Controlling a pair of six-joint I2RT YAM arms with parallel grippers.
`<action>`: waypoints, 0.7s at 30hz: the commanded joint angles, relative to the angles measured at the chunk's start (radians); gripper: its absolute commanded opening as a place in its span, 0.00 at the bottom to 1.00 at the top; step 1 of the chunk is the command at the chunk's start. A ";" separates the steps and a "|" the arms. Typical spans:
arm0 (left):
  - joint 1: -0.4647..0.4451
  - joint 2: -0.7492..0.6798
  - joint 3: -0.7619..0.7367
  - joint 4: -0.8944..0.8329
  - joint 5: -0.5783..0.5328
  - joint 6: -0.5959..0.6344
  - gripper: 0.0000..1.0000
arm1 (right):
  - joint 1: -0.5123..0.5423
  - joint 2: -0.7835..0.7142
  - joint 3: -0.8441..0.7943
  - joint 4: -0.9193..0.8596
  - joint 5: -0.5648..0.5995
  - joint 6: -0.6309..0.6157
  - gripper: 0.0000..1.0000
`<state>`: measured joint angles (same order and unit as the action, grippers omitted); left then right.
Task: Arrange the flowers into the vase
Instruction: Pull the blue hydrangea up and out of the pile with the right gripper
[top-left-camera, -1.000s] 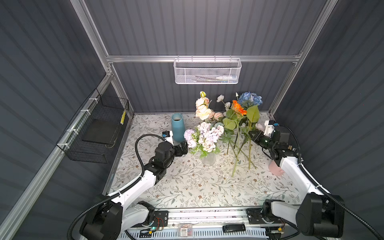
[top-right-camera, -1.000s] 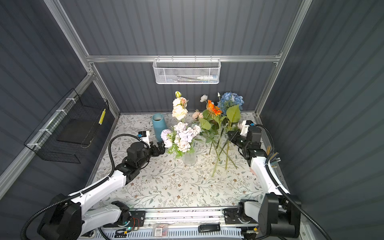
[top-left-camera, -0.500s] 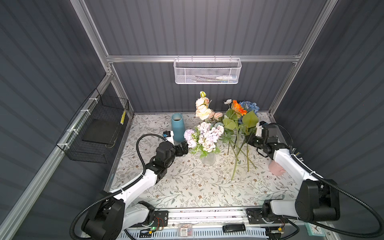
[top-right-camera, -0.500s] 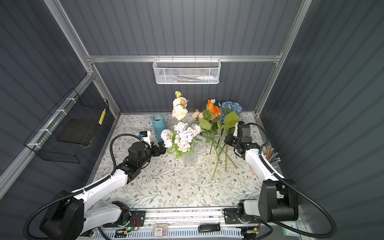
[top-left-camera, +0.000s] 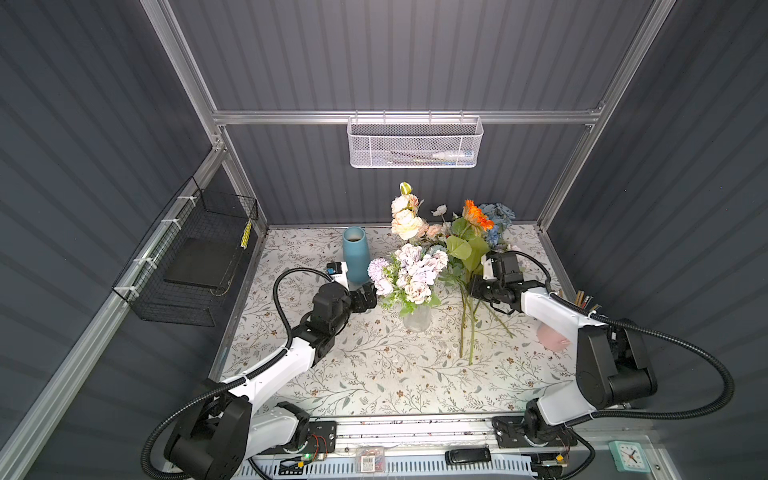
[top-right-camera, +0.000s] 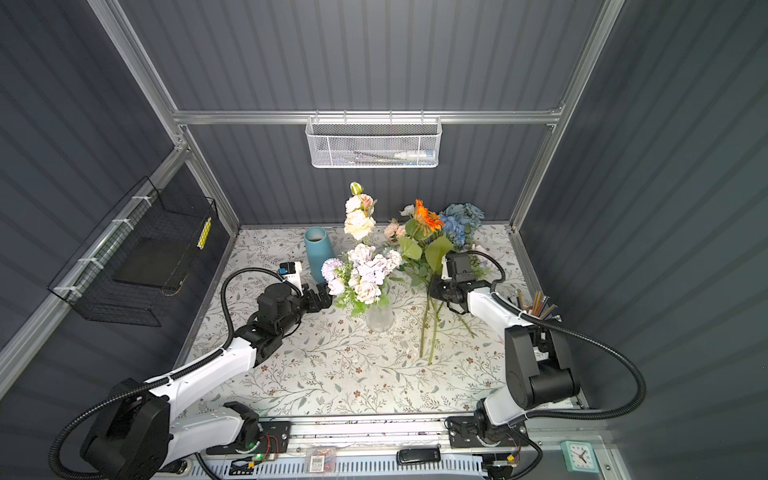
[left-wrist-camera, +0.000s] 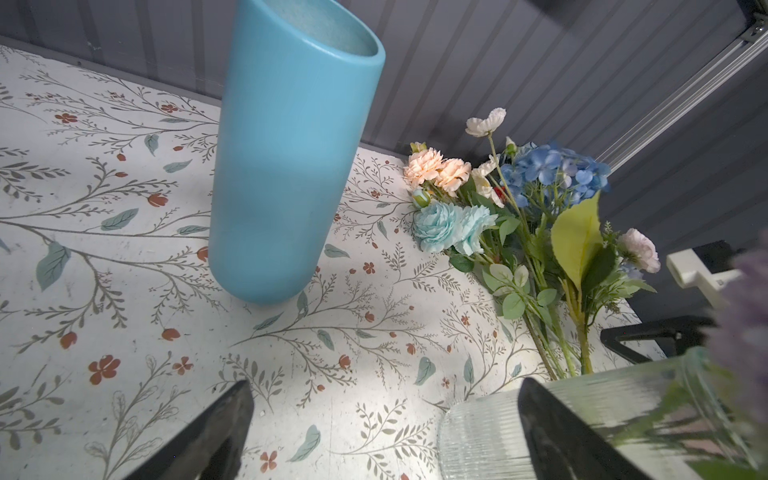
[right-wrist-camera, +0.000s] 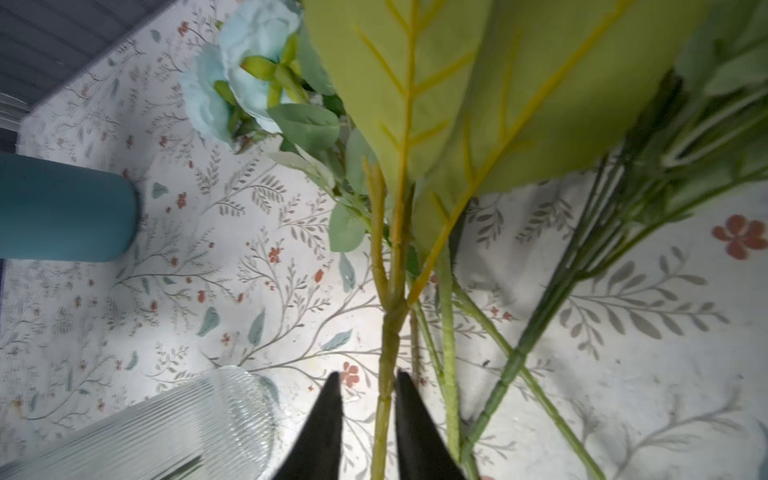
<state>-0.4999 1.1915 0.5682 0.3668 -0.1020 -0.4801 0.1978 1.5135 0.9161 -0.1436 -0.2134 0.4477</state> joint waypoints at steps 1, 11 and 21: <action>0.008 -0.022 0.006 0.014 -0.005 -0.006 0.99 | -0.047 -0.055 -0.023 0.047 -0.065 0.018 0.36; 0.008 -0.018 0.001 0.024 -0.005 -0.002 0.99 | -0.106 0.003 -0.114 0.253 -0.272 0.168 0.42; 0.009 -0.034 -0.004 0.014 -0.015 0.006 0.99 | -0.096 0.116 -0.196 0.458 -0.348 0.270 0.48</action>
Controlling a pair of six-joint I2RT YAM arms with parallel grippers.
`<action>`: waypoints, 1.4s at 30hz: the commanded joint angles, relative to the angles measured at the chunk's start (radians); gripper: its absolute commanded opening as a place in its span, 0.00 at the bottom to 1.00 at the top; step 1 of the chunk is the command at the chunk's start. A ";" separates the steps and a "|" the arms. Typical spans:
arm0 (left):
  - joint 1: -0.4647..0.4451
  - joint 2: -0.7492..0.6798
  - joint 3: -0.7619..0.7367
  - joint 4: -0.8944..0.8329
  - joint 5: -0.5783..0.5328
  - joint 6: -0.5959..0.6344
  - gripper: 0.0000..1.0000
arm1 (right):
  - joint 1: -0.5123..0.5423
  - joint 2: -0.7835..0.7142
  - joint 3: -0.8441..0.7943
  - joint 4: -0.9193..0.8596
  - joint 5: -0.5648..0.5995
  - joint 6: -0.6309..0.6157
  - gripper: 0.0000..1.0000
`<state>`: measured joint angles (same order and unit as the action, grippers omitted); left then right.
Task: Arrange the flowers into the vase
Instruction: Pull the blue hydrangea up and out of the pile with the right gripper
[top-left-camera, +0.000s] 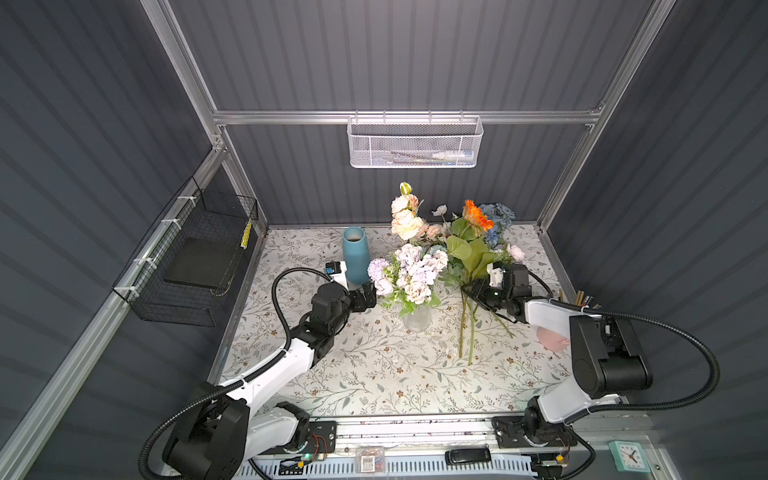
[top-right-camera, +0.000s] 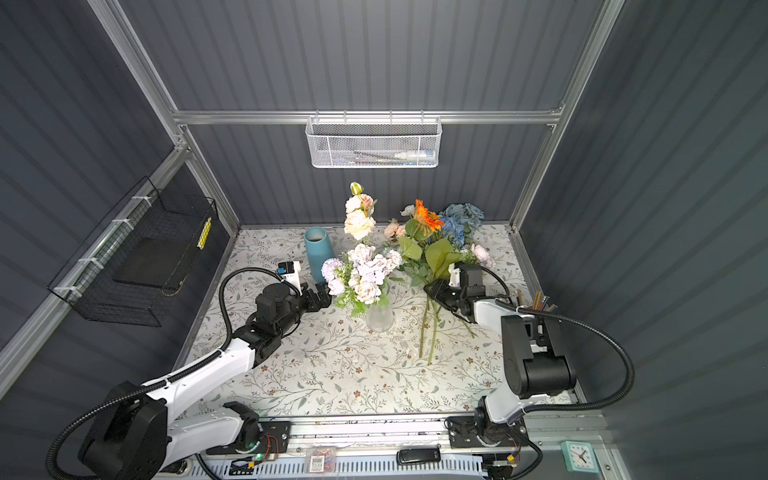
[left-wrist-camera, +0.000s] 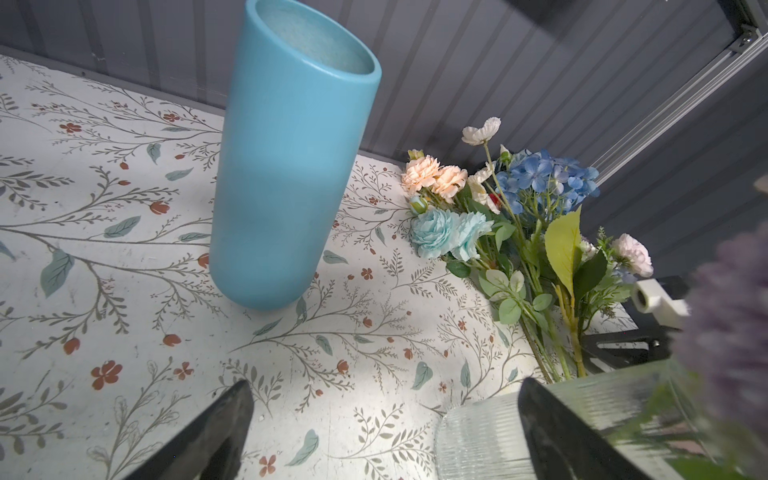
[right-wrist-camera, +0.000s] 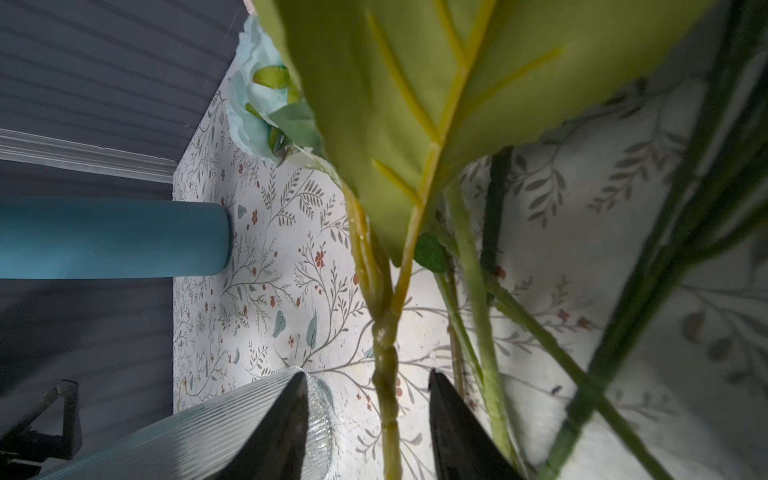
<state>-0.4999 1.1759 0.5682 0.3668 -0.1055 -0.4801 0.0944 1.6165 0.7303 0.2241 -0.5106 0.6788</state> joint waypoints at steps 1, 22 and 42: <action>0.009 -0.019 -0.003 0.014 -0.011 0.007 0.99 | 0.011 0.020 -0.012 0.109 -0.060 0.046 0.46; 0.009 -0.028 0.008 0.006 -0.019 0.018 0.99 | 0.005 -0.456 0.146 -0.345 0.437 -0.327 0.00; 0.009 -0.050 0.003 -0.018 -0.027 0.035 0.99 | 0.031 -0.683 0.266 -0.386 0.286 -0.371 0.00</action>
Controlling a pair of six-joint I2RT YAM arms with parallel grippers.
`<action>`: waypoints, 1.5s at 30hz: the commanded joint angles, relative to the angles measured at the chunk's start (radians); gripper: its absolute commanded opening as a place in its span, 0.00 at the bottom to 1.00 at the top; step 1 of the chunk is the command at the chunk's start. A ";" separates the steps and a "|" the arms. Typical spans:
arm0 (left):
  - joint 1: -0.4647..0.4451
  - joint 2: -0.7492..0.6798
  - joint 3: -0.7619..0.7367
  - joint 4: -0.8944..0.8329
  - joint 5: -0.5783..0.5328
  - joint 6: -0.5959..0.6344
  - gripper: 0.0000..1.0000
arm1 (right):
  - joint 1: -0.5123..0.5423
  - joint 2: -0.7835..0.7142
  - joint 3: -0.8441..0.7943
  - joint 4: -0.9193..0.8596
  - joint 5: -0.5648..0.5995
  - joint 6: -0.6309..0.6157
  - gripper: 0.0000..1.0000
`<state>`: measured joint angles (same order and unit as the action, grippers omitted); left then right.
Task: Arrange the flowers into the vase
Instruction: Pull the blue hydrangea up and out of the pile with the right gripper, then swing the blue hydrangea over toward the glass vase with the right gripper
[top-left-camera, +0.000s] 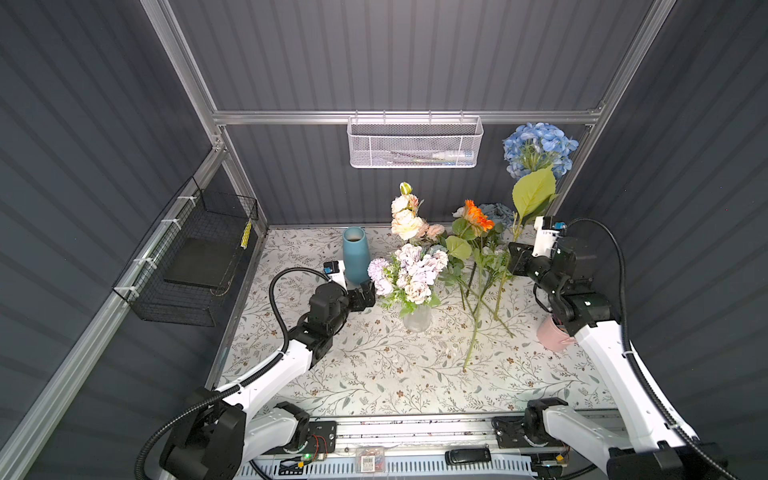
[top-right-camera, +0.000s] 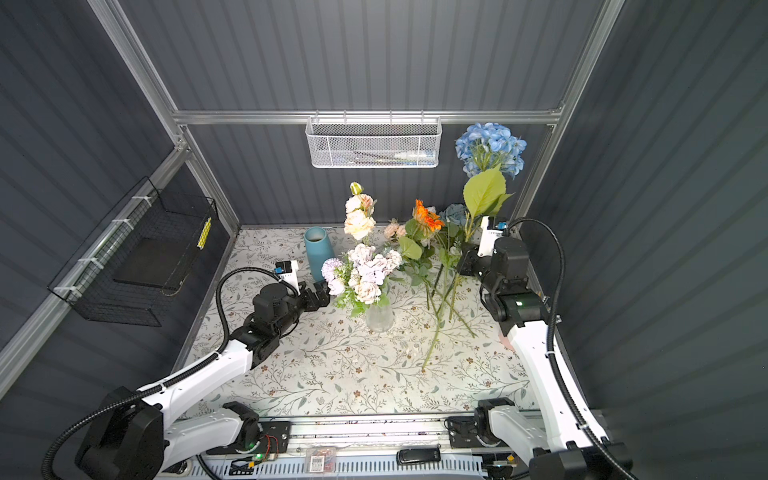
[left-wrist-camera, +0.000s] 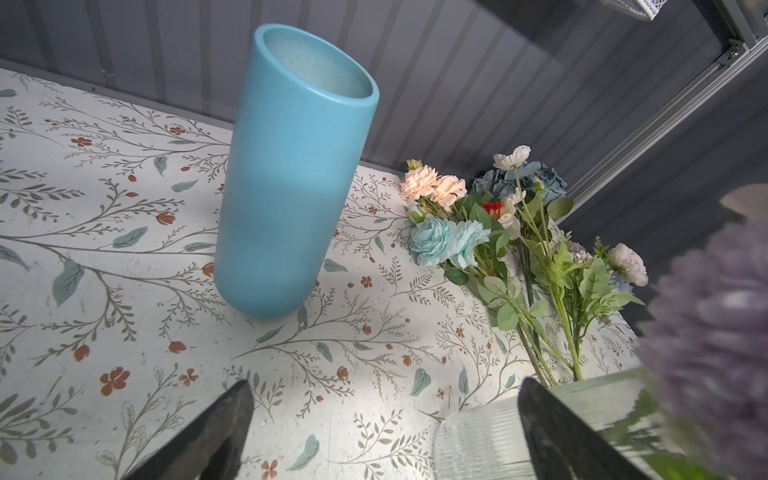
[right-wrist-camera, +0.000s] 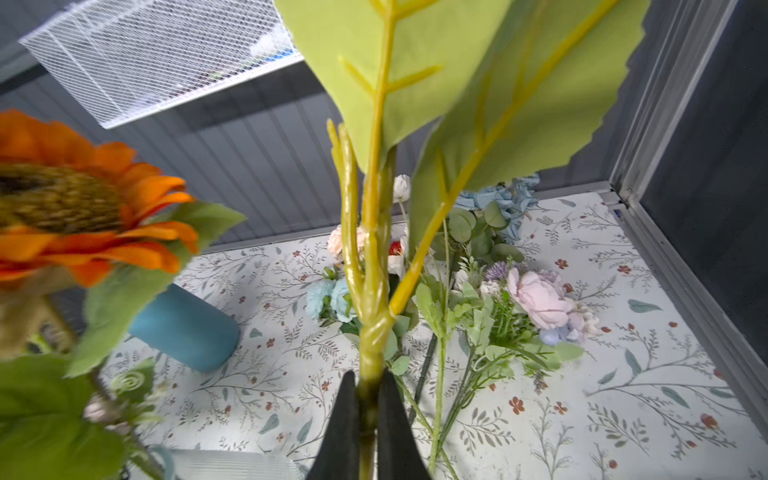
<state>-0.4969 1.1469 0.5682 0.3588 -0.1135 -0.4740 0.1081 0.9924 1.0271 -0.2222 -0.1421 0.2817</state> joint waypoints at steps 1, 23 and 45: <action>0.007 -0.020 0.004 -0.008 -0.020 0.029 0.99 | 0.026 -0.090 -0.053 0.091 -0.107 0.031 0.00; 0.014 0.042 0.026 -0.047 0.040 -0.006 0.99 | 0.338 0.020 -0.521 1.507 -0.096 0.151 0.00; 0.014 0.060 0.046 -0.040 0.055 -0.002 0.99 | 0.340 0.188 -0.504 1.623 -0.068 0.124 0.00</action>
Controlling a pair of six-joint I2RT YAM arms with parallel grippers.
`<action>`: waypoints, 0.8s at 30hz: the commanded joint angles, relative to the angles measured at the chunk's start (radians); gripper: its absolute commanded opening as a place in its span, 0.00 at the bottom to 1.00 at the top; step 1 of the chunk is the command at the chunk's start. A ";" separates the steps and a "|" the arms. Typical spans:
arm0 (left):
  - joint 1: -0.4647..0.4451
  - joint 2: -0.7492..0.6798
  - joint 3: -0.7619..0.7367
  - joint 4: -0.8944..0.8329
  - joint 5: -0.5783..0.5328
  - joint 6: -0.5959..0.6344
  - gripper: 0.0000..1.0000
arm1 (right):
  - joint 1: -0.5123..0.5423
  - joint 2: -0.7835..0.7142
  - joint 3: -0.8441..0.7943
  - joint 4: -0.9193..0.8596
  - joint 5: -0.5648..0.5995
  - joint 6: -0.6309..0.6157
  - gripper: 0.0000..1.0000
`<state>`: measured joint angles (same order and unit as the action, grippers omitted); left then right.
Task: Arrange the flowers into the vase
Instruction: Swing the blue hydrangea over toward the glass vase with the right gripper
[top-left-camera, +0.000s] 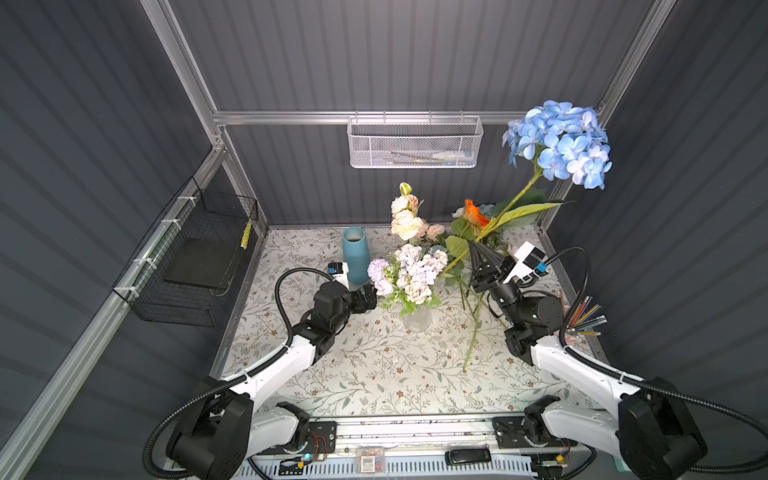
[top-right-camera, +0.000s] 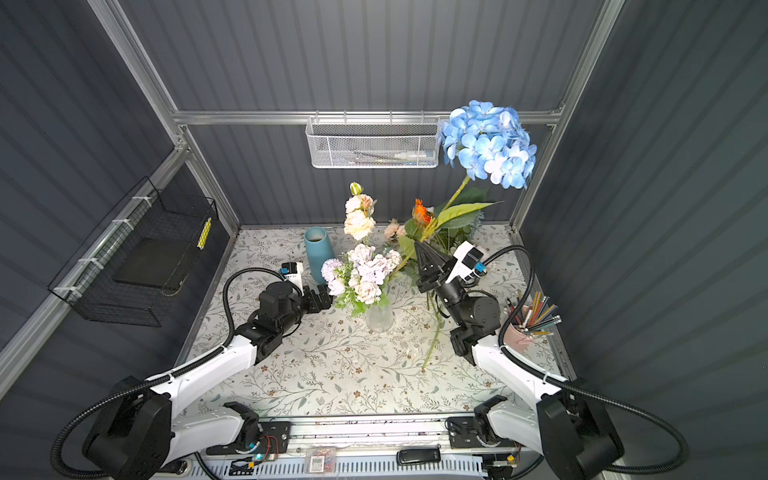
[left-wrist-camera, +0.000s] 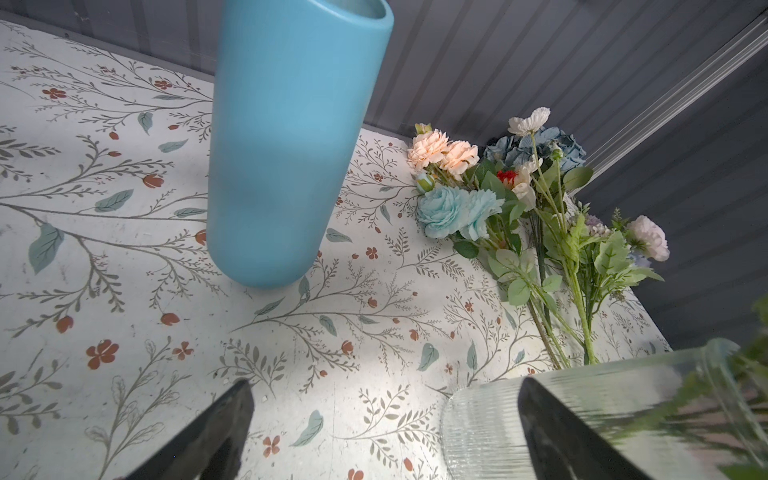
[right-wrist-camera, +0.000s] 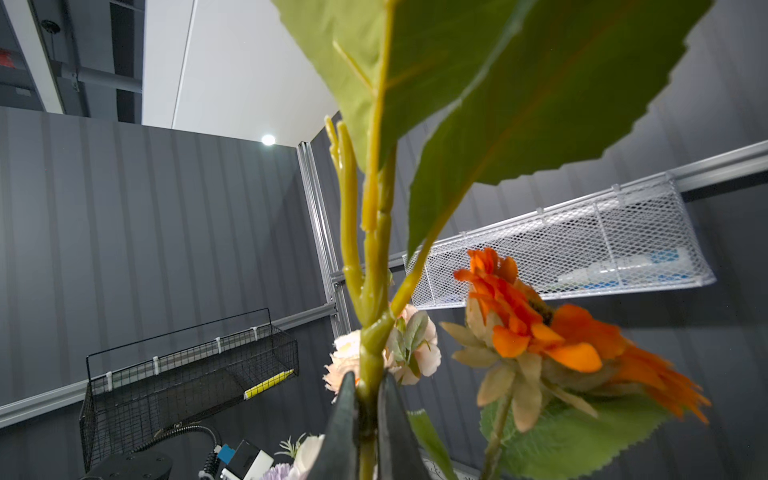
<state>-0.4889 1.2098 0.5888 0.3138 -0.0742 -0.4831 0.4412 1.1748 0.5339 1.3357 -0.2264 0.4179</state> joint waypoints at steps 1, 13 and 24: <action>0.006 -0.003 0.025 0.005 0.016 0.008 0.99 | 0.007 0.012 -0.016 0.065 0.019 -0.010 0.00; 0.006 0.007 0.025 0.014 0.021 0.004 0.99 | 0.045 0.105 -0.079 0.074 0.039 0.015 0.00; 0.006 0.006 0.022 0.021 0.028 -0.001 0.99 | 0.120 0.146 -0.086 0.028 0.081 -0.058 0.00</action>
<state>-0.4889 1.2114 0.5888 0.3141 -0.0589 -0.4831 0.5400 1.3342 0.4507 1.3655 -0.1596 0.3996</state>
